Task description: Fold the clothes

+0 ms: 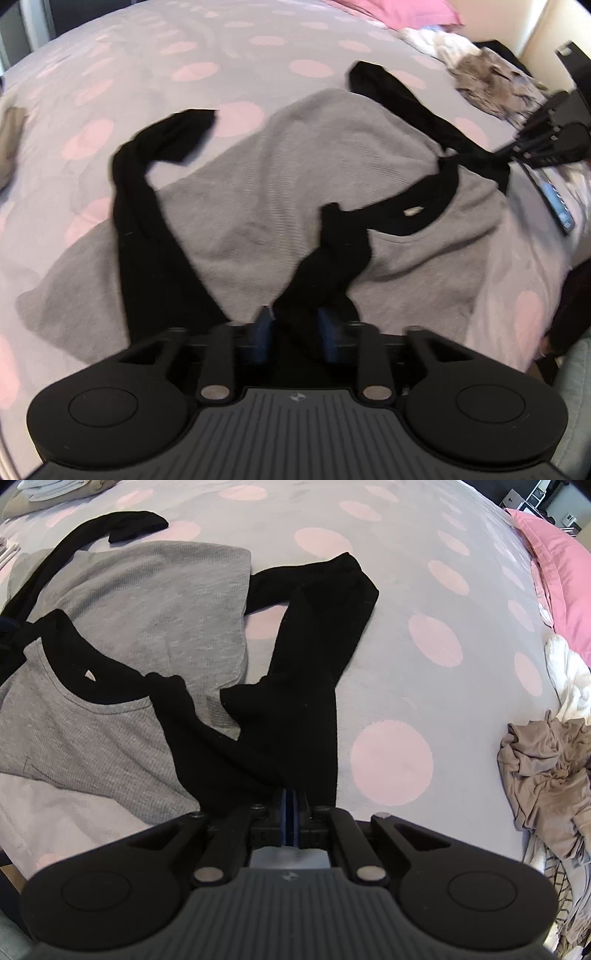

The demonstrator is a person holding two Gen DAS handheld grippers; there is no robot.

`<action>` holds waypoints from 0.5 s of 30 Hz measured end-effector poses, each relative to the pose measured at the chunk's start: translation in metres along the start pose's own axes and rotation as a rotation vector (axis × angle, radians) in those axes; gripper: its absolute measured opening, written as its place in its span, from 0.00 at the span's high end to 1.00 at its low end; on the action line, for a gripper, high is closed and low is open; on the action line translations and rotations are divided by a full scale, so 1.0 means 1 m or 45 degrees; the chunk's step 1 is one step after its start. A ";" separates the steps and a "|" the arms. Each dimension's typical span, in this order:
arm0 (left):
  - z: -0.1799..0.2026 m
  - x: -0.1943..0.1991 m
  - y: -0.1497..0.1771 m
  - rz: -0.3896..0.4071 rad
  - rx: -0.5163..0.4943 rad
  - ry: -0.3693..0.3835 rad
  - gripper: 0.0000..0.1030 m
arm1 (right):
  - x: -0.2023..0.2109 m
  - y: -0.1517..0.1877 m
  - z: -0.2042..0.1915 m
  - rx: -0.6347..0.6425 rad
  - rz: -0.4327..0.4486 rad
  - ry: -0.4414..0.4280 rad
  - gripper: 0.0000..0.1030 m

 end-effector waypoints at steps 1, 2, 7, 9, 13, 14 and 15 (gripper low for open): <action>0.003 0.000 0.000 0.003 -0.015 -0.001 0.81 | 0.003 -0.001 0.000 0.006 0.011 -0.004 0.93; 0.005 0.001 -0.001 0.010 -0.023 -0.011 0.81 | 0.007 -0.003 0.000 0.015 0.031 -0.011 0.92; 0.001 0.002 -0.003 0.014 0.004 -0.018 0.66 | 0.033 -0.014 -0.008 0.087 0.183 -0.082 0.63; -0.001 0.001 -0.004 0.013 0.013 -0.023 0.60 | 0.034 -0.018 -0.013 0.124 0.219 -0.098 0.63; -0.003 0.000 -0.005 0.014 0.026 -0.019 0.59 | 0.024 -0.021 -0.024 0.191 0.224 -0.090 0.63; -0.002 0.000 -0.006 0.016 0.024 -0.008 0.57 | 0.021 -0.021 -0.026 0.202 0.213 -0.093 0.63; 0.000 -0.001 -0.005 0.012 0.022 0.001 0.55 | 0.017 -0.020 -0.027 0.204 0.192 -0.102 0.63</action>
Point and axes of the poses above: each gripper's, at about its wrist camera, not at the fingertips, and x roughly against the way its jaws point, z to its right, y to its underside, the point moved 8 cm from there along -x, roughly the way its jaws point, and after that the axes turned 3 degrees about y, right-handed, at the moved point
